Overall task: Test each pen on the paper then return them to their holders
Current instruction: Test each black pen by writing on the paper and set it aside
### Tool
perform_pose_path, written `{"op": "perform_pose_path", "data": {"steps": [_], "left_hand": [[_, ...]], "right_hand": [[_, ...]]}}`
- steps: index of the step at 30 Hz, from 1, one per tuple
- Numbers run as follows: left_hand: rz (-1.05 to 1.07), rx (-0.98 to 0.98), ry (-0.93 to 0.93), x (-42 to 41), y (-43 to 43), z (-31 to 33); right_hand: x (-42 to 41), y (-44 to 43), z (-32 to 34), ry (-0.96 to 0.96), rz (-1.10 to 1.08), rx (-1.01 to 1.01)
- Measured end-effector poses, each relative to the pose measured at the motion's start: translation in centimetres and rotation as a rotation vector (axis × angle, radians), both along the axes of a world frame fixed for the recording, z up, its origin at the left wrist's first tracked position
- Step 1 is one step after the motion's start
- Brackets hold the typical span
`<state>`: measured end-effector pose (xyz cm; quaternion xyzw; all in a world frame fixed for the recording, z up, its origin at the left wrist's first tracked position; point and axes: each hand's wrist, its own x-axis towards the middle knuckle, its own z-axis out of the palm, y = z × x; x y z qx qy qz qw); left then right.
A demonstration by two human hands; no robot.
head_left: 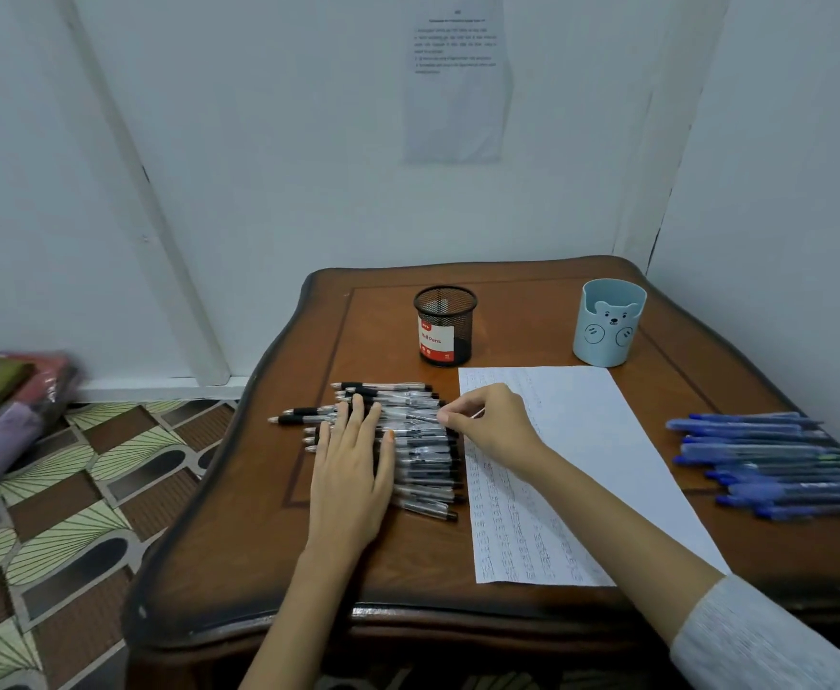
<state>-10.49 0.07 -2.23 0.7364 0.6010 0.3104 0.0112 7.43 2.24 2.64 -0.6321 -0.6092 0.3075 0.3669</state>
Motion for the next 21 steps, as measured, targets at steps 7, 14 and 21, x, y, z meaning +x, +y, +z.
{"op": "perform_pose_path", "data": {"steps": [7,14,21], "left_hand": [[0.007,0.01,0.001,0.1,0.1,-0.1],[-0.025,0.044,0.001,0.2,-0.3,0.4],[-0.12,0.108,-0.021,3.3,-1.2,2.1]], "right_hand": [[0.4,0.2,0.8,-0.303,0.128,0.049],[2.6,-0.7,2.6,0.25,0.006,0.12],[7.9,-1.2,6.0,1.001,-0.206,0.296]]}}
